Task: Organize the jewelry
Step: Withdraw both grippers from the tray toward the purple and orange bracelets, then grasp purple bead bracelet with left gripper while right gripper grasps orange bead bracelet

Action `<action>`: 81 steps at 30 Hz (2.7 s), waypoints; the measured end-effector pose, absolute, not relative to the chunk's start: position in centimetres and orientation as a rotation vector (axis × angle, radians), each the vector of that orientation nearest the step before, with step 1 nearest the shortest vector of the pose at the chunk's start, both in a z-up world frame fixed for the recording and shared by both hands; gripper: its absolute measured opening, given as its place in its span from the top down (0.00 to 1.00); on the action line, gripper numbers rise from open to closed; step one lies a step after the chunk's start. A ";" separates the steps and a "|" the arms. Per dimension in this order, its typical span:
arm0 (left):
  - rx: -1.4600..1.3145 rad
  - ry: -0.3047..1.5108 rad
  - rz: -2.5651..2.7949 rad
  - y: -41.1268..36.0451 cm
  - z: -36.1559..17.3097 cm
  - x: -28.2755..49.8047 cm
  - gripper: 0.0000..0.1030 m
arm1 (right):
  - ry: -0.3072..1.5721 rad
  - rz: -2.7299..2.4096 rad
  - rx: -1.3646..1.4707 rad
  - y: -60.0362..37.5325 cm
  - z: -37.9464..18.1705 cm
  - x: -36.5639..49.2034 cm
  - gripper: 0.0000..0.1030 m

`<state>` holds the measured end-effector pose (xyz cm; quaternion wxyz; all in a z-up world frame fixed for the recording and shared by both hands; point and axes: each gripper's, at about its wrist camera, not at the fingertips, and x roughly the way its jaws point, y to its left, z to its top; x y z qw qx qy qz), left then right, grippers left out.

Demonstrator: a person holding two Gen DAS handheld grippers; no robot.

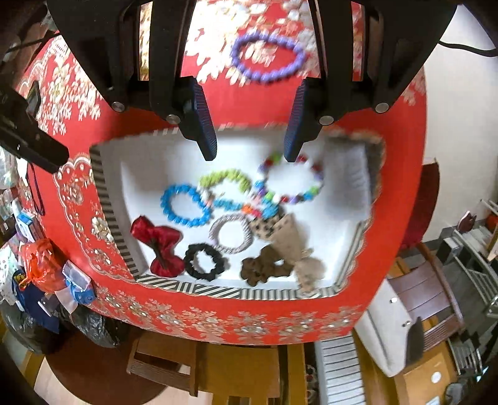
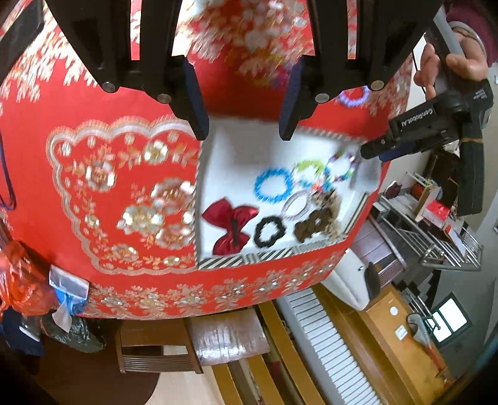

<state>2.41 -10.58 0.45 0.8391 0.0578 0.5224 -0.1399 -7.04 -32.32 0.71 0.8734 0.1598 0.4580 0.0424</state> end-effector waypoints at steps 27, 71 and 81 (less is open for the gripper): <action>-0.019 1.185 -0.198 0.8 -1.6 -6.8 0.46 | 1.034 0.087 0.305 -27.9 -3.2 -16.9 0.56; 0.023 1.271 -0.136 -2.4 -6.6 -1.8 0.42 | 1.073 0.058 0.078 -28.1 -7.8 -7.5 0.59; 0.113 1.205 -0.196 -4.9 -6.6 -2.5 0.86 | 1.064 0.092 0.104 -29.5 -7.5 -8.1 0.92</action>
